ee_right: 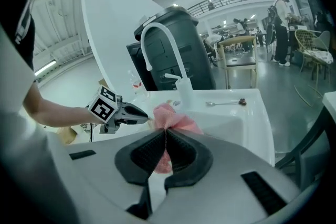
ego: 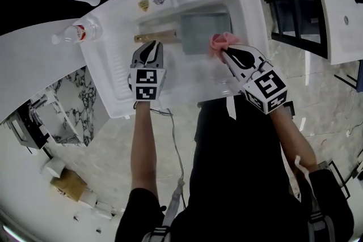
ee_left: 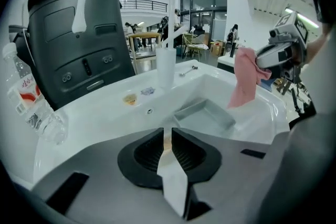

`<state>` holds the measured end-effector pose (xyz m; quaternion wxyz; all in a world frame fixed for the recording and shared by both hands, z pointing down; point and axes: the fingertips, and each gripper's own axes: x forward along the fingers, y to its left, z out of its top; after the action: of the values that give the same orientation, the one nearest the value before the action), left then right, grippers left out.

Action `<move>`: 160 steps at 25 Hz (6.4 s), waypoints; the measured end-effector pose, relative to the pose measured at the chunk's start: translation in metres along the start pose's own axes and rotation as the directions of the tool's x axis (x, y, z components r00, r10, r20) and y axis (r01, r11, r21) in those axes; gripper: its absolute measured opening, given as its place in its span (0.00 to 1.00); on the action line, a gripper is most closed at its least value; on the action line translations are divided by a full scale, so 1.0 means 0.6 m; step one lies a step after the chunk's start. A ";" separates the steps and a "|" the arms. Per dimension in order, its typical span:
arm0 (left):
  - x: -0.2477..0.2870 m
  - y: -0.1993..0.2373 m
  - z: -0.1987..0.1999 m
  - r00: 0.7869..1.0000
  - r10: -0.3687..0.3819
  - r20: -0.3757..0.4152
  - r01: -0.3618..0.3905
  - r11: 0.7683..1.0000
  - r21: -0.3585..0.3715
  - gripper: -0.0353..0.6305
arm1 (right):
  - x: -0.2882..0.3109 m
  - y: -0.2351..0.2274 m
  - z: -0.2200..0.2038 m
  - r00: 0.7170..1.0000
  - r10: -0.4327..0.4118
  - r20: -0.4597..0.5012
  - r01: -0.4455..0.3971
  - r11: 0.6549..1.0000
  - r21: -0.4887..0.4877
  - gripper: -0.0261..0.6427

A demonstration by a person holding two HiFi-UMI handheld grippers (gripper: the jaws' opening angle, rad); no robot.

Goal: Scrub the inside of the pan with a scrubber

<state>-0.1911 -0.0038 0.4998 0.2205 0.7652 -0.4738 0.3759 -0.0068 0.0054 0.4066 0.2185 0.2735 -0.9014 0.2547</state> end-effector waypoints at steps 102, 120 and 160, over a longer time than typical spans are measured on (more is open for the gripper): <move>0.100 0.090 -0.090 0.968 0.053 -0.244 -0.002 0.979 0.204 0.35 | 0.214 -0.119 -0.368 0.401 -0.233 -0.886 -0.551 0.711 -0.437 0.08; 0.099 0.089 -0.090 0.967 0.064 -0.246 -0.011 0.977 0.212 0.35 | 0.345 0.019 -0.282 0.786 0.114 -0.608 -0.467 0.753 -0.463 0.08; 0.100 0.088 -0.091 0.960 0.076 -0.269 -0.015 0.975 0.222 0.35 | 0.308 -0.018 -0.305 0.754 0.092 -0.650 -0.493 0.734 -0.468 0.08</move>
<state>-0.2419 -0.0234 0.5798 0.1903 0.7139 -0.4119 0.5334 -0.0929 0.0329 0.6507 0.5163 -0.0592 -0.8528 0.0518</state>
